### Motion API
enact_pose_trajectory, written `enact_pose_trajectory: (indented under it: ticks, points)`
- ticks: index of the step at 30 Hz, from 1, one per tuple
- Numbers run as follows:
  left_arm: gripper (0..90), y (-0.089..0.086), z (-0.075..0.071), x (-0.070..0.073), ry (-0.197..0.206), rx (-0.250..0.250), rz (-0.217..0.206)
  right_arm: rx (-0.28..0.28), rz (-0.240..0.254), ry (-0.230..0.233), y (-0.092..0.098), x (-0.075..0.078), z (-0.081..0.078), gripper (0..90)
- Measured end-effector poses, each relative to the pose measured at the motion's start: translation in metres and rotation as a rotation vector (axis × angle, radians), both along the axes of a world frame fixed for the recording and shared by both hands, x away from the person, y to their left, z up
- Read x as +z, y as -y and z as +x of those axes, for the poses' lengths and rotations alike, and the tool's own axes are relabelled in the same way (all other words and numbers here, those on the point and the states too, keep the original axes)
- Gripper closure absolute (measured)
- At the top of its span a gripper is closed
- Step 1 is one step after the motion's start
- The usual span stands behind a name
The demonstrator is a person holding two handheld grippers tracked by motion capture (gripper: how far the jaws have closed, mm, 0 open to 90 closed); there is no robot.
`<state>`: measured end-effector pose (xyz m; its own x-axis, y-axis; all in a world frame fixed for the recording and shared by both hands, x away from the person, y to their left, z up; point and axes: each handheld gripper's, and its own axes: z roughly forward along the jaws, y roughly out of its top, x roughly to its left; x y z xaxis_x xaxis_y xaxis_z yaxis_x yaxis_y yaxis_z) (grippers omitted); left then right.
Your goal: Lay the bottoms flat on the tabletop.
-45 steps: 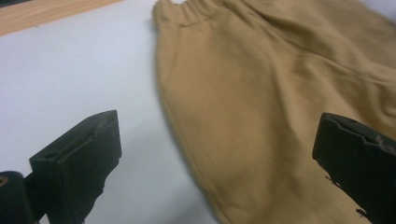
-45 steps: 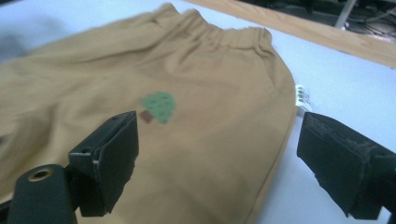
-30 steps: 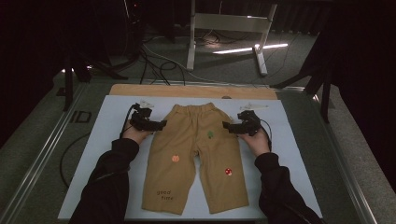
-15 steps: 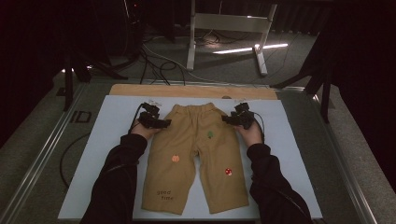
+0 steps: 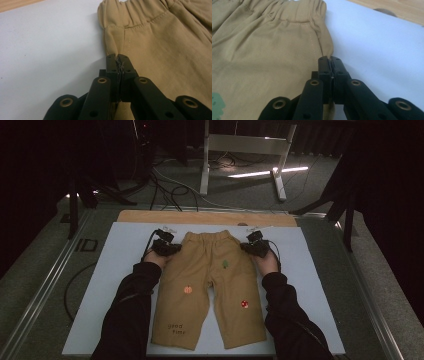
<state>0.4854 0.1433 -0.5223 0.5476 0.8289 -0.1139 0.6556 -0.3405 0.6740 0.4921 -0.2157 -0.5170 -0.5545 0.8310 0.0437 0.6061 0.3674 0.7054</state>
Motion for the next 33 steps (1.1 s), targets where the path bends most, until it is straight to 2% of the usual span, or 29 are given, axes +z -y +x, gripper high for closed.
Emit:
enact_pose_trajectory:
  ticks: [1,7,9,10,12,14,19,20,23,25,26,27,30,31,32,33]
  points:
    - [88.8,0.000,0.000,0.000,0.003,0.013,-0.010,0.003,0.004,0.005,0.001,0.001,-0.001,88.4]
    - [89.1,-0.001,0.004,0.006,0.029,0.018,0.011,0.020,-0.009,0.038,0.010,0.002,0.001,88.5]
    - [89.1,-0.002,0.006,0.009,0.033,0.020,0.003,0.024,-0.008,0.043,0.012,0.003,0.003,88.5]
    - [89.1,-0.001,0.007,0.010,0.044,0.021,0.021,0.020,-0.012,0.047,0.013,0.003,0.004,88.4]
    - [89.1,0.000,0.010,0.011,0.044,0.014,0.023,0.020,-0.013,0.057,0.016,0.005,0.006,88.5]
    - [89.1,0.001,0.011,0.012,0.051,0.014,0.017,-0.003,-0.008,0.054,0.018,0.007,0.009,88.5]
    - [89.0,0.008,0.013,0.008,0.067,0.008,0.025,-0.022,-0.038,0.068,0.027,0.002,0.013,88.4]
    - [88.9,0.009,0.013,0.007,0.070,0.005,0.029,-0.037,-0.033,0.074,0.027,0.002,0.012,88.4]
    - [88.7,0.013,0.013,0.005,0.078,0.007,0.040,-0.051,-0.066,0.077,0.025,0.001,0.013,88.3]
    - [87.5,0.015,0.012,0.003,0.074,0.012,0.031,-0.052,-0.076,0.070,0.022,-0.001,0.014,86.3]
    - [83.8,0.015,0.012,0.002,0.072,0.014,0.027,-0.061,-0.071,0.063,0.021,-0.001,0.013,81.3]
    - [77.2,0.016,0.012,0.002,0.068,0.013,0.023,-0.061,-0.056,0.057,0.021,0.000,0.013,72.5]
    - [55.3,0.019,0.010,0.005,0.079,0.018,0.006,-0.060,-0.012,0.061,0.020,0.004,0.013,52.7]
    - [48.4,0.020,0.009,0.007,0.073,0.015,-0.015,-0.067,0.003,0.054,0.020,0.005,0.013,45.3]
    - [41.2,0.020,0.008,0.009,0.075,0.013,-0.015,-0.083,0.010,0.049,0.020,0.008,0.013,36.3]
    - [38.7,0.021,0.006,0.012,0.088,0.010,-0.017,-0.088,0.020,0.047,0.019,0.009,0.012,31.1]
